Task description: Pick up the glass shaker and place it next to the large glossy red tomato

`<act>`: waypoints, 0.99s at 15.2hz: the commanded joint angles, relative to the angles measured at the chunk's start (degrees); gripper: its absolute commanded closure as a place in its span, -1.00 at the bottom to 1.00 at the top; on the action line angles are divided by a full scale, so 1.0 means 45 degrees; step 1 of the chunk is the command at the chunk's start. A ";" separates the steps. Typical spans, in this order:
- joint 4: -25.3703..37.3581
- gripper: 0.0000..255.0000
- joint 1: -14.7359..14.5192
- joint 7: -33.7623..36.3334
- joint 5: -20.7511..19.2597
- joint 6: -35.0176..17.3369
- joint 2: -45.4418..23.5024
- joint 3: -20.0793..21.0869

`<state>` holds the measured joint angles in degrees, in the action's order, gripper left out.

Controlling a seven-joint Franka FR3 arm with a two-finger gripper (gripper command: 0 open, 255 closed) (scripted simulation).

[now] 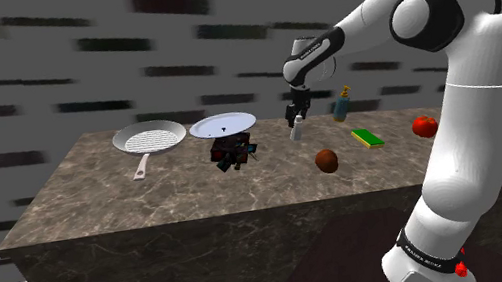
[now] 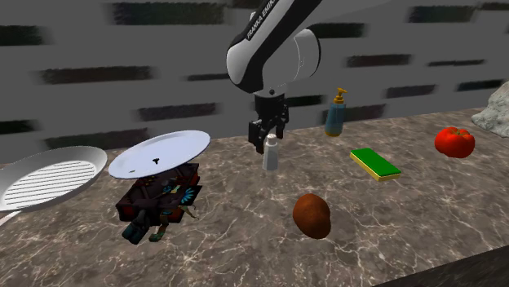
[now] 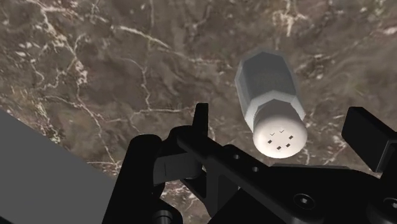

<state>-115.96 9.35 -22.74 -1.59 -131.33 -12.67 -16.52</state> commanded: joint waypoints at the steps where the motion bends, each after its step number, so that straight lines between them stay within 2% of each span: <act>1: -0.0019 -1.00 0.0008 -0.0012 0.0011 -0.0056 -0.0030 0.0000; 6: -0.0019 -1.00 0.0008 -0.0012 0.0011 -0.0054 -0.0030 0.0000; 7: -0.0019 1.00 0.0008 -0.0012 0.0011 -0.0054 -0.0030 0.0000; 15: -0.0017 1.00 0.0008 -0.0011 0.0011 -0.0053 -0.0031 0.0001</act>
<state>-116.02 9.38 -22.79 -1.53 -131.57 -12.79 -16.51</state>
